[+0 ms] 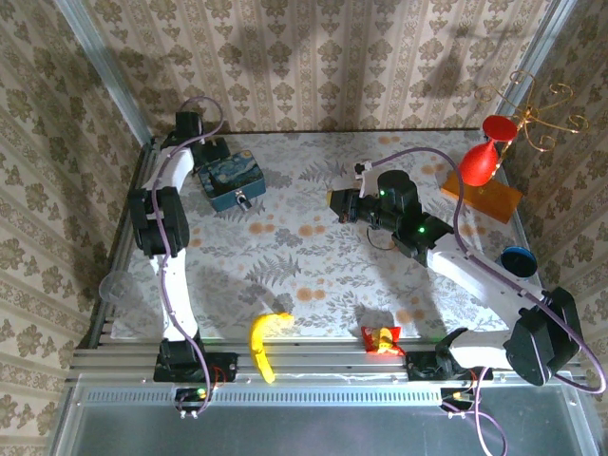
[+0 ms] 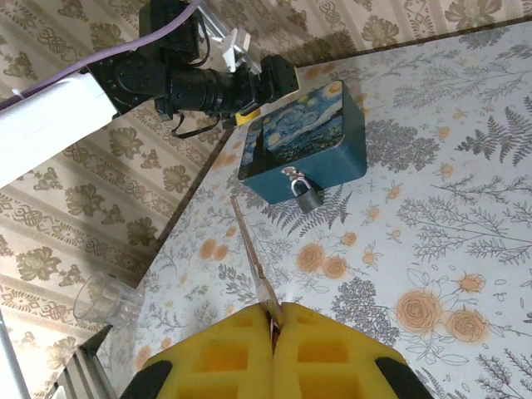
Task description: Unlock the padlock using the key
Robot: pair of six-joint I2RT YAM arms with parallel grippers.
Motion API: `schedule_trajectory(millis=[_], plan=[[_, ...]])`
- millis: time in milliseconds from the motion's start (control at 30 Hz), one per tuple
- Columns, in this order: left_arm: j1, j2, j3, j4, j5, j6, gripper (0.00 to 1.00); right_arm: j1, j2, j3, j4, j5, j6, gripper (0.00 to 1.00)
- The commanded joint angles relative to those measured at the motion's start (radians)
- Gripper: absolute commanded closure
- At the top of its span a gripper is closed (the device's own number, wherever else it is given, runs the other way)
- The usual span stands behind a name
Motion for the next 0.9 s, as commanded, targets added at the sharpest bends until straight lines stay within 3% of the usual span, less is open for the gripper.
schedule_trajectory(millis=[0,333,733,867], plan=[[-0.019,-0.023,-0.065,0.007,0.002,0.016,0.0,-0.005,0.012,-0.003,0.04,-0.03,0.022,1.0],[-0.089,-0.074,-0.191,0.061,0.029,-0.036,0.0,-0.01,-0.017,-0.025,0.029,-0.033,0.024,1.0],[-0.212,-0.316,-0.591,0.276,-0.004,-0.299,0.0,-0.009,-0.082,-0.141,-0.007,-0.012,0.041,1.0],[-0.264,-0.34,-0.623,0.293,0.004,-0.327,0.0,-0.01,-0.111,-0.181,-0.021,-0.01,0.051,1.0]])
